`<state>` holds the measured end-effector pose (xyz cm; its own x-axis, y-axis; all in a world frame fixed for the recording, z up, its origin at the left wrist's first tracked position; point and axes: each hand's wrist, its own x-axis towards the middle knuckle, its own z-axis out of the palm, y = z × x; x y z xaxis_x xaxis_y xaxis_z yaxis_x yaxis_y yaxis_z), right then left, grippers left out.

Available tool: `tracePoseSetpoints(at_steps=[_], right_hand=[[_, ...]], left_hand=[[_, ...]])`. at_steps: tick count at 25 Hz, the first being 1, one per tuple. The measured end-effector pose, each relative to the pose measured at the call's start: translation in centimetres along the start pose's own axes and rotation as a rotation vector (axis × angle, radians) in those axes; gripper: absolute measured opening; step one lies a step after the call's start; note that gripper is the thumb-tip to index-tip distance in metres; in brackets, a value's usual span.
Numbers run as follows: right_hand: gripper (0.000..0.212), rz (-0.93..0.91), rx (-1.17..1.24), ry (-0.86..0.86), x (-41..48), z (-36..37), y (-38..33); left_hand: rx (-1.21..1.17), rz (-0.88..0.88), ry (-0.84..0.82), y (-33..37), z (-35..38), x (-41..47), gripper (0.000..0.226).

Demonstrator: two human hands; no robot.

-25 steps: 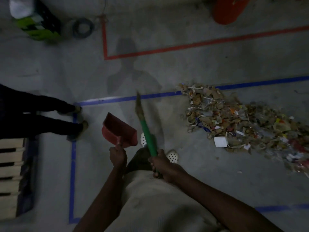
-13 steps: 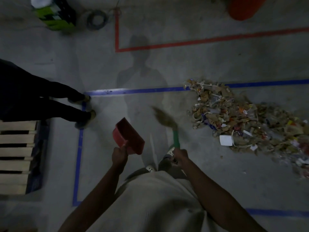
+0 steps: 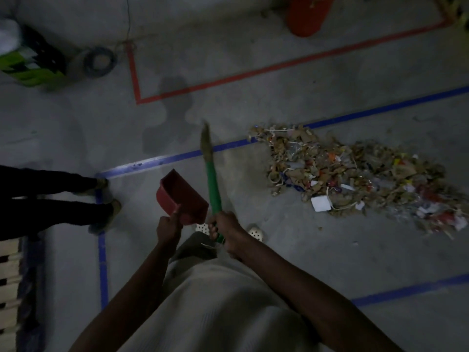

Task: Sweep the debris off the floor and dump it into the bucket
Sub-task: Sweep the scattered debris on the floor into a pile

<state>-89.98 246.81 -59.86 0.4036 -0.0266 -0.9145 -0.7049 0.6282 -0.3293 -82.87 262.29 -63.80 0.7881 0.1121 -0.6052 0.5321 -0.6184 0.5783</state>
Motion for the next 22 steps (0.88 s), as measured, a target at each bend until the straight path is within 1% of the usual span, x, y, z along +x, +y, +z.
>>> tracePoseSetpoints(at_steps=[2,5,7,10,12,13,15,17,19,21,22], right_hand=[[0.021,0.008,0.008,-0.038,0.5,0.9,-1.6],[0.013,-0.013,-0.032,-0.058,1.7,2.5,-4.3],[0.014,-0.045,-0.045,-0.021,3.4,3.4,-7.2],[0.02,-0.065,-0.048,0.073,7.3,4.7,-12.9],[0.017,-0.07,-0.019,0.173,10.3,5.4,-17.2],[0.013,-0.064,0.013,0.224,11.6,5.4,-19.2],[0.012,-0.025,0.114,0.318,14.1,5.5,-23.1],[0.012,0.001,0.29,0.398,15.5,5.2,-26.3],[0.017,0.015,0.507,0.453,15.9,5.1,-28.4],[0.018,0.063,0.629,0.535,16.0,5.0,-29.7],[0.018,0.06,0.677,0.569,16.3,4.8,-30.2]], left_hand=[[0.046,0.075,-0.045,1.5,-0.2,1.1,0.027],[0.071,0.118,-0.056,3.9,-0.8,3.7,0.024],[0.059,0.105,-0.072,5.9,-0.8,6.5,0.027],[-0.017,0.009,-0.089,9.8,-0.9,12.0,0.047],[0.008,0.019,-0.146,12.9,-1.2,16.9,0.047],[0.036,0.038,-0.175,14.5,-1.3,19.4,0.046],[0.08,0.07,-0.236,18.1,-1.4,24.7,0.052],[0.117,0.077,-0.298,21.5,-1.0,29.3,0.057],[0.133,0.099,-0.325,24.2,-0.1,32.0,0.056],[0.187,0.103,-0.366,26.4,1.4,33.5,0.057],[0.218,0.102,-0.387,27.1,2.2,34.0,0.058]])
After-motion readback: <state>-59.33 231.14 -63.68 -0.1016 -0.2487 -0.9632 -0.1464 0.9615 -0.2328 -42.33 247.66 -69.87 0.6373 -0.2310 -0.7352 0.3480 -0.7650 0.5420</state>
